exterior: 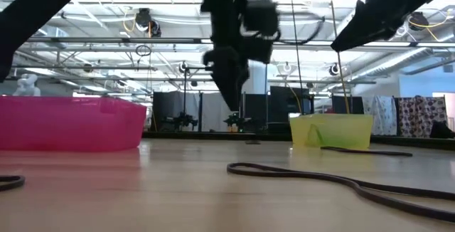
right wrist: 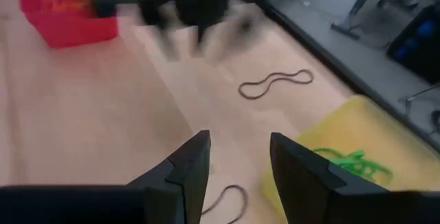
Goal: Sort rubber bands into baskets
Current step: Put the violet rubber band into the blue bin
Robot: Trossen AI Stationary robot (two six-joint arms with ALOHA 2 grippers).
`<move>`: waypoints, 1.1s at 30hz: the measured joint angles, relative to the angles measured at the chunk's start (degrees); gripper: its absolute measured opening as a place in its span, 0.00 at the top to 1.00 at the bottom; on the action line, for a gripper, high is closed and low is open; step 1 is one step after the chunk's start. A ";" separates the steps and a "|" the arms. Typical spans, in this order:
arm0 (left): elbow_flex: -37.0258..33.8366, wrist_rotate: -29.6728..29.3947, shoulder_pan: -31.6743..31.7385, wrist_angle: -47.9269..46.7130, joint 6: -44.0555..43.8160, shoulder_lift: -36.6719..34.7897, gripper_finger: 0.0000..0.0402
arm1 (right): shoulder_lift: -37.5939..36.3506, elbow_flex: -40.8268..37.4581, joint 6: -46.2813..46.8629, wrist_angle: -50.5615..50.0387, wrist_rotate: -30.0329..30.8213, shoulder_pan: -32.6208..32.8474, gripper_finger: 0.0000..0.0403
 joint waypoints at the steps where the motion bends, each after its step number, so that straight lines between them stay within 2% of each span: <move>1: -2.05 2.86 2.55 3.34 -0.34 -0.90 0.62 | 0.00 0.00 1.00 0.19 -0.78 0.01 0.64; 4: -7.54 8.86 9.47 12.94 -4.95 -1.54 0.62 | 0.71 0.00 4.56 0.41 -1.64 0.53 0.64; 7: -11.31 11.57 14.37 21.84 -10.92 -0.11 0.62 | 2.32 0.00 5.96 0.55 -2.30 1.19 0.64; 9: -12.77 15.41 16.37 24.67 -11.39 1.00 0.62 | 3.76 0.00 6.03 0.59 -2.32 1.74 0.64; 11: -13.75 23.09 17.42 27.22 -10.65 1.35 0.62 | 5.36 0.00 6.13 0.69 -2.29 2.14 0.64; 14: -13.80 24.70 17.02 31.79 -11.98 0.95 0.62 | 8.26 0.00 6.15 0.67 -2.30 2.43 0.64; 20: -13.88 15.81 14.19 30.97 -13.29 1.14 0.62 | 14.75 0.00 7.86 0.99 -2.28 2.43 0.64; 24: -13.86 4.85 10.77 31.14 -8.72 1.92 0.62 | 18.41 -0.02 7.24 1.48 -2.25 2.36 0.64; 27: -13.71 -0.85 8.11 32.41 -3.43 3.17 0.62 | 20.13 -0.02 6.28 2.55 -2.26 2.36 0.64; 30: -12.12 -3.92 5.79 32.78 0.72 4.56 0.62 | 20.81 -0.02 5.81 4.15 -2.26 2.36 0.64; 33: -9.93 -5.32 5.22 31.90 0.34 6.04 0.62 | 20.90 -0.02 5.71 5.06 -2.25 2.36 0.64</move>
